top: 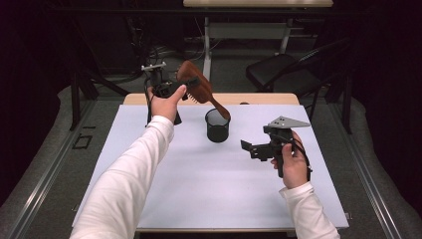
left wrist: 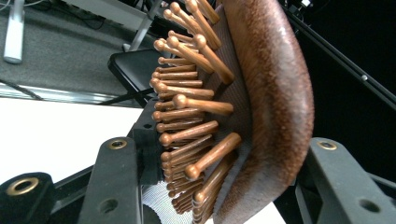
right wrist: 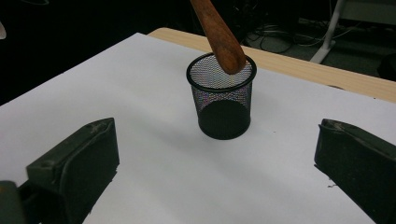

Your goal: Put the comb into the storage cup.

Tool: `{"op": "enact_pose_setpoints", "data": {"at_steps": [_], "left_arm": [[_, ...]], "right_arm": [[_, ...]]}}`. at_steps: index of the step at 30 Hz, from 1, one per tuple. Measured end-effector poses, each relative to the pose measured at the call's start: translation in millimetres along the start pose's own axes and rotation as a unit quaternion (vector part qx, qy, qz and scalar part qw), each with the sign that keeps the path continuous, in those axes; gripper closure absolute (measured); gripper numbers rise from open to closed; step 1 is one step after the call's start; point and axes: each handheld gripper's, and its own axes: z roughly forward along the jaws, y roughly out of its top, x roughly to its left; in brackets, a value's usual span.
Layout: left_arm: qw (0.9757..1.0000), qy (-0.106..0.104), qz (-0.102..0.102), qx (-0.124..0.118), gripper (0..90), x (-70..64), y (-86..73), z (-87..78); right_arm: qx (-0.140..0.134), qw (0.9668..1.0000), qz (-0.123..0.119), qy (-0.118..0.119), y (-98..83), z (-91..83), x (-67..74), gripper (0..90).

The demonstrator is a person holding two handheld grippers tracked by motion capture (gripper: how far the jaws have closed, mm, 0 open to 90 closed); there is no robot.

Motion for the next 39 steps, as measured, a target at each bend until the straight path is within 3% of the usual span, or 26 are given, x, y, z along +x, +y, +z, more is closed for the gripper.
{"op": "enact_pose_setpoints", "data": {"at_steps": [24,39], "left_arm": [[0.9994,0.033,0.012,-0.003,50.0,4.8,-6.2,14.5],[0.9986,0.046,0.021,0.016,50.0,4.8,-16.3,28.5]], "right_arm": [[-0.007,0.9999,0.010,0.007,-0.2,-2.2,-2.1,0.0],[-0.010,0.9998,0.015,0.005,-0.6,-3.7,-5.3,0.0]]}}
